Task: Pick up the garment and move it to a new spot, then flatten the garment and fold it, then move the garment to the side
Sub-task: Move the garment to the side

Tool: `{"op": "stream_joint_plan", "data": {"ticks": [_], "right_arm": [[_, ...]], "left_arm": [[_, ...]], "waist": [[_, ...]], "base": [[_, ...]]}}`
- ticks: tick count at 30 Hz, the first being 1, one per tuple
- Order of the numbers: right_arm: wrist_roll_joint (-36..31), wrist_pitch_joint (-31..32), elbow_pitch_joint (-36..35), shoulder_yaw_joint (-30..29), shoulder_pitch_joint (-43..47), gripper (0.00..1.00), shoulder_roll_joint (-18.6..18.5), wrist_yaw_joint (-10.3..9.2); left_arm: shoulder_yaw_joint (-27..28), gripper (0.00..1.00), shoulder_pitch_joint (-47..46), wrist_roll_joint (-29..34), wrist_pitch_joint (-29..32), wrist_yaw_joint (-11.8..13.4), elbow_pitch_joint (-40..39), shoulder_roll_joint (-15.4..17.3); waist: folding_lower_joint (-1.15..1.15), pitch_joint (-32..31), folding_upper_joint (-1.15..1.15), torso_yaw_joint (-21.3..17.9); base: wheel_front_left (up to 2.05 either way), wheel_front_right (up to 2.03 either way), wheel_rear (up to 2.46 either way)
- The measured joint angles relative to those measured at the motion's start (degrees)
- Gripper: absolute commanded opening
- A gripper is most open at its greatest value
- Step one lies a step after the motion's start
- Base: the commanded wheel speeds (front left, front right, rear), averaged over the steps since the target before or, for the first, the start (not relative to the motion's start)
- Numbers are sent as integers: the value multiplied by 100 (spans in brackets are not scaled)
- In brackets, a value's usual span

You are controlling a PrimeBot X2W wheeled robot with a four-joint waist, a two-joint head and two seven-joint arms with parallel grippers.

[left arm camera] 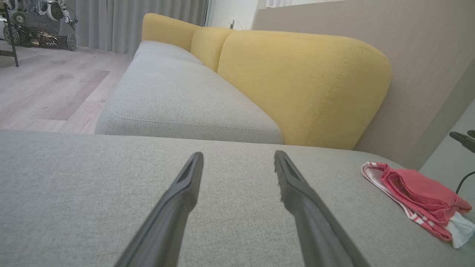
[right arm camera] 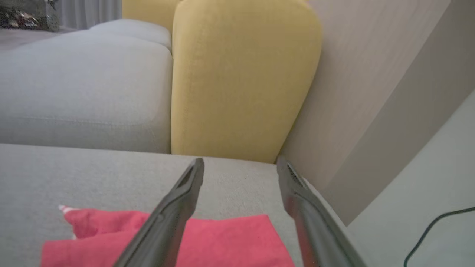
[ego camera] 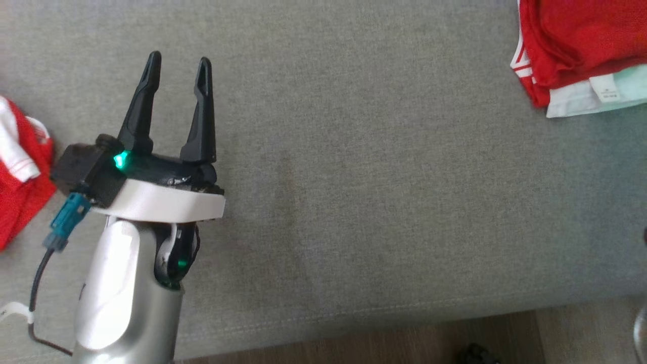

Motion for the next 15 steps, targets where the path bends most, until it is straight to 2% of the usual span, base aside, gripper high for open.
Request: {"op": "stream_joint_plan", "data": {"ticks": [6,15], "right_arm": [[357,-35,-555,572,130,100,339,0],[1198,-667,-1127,1377,1342,100,710,0]], "left_arm": [[71,100,55,-120,0,-1,7,0],[247,100,442,-386,-1,64,-10,0]], "waist": [[0,-383,0,103],[0,-1077,0,392]], "base": [[0,0,0],[0,0,0]]}}
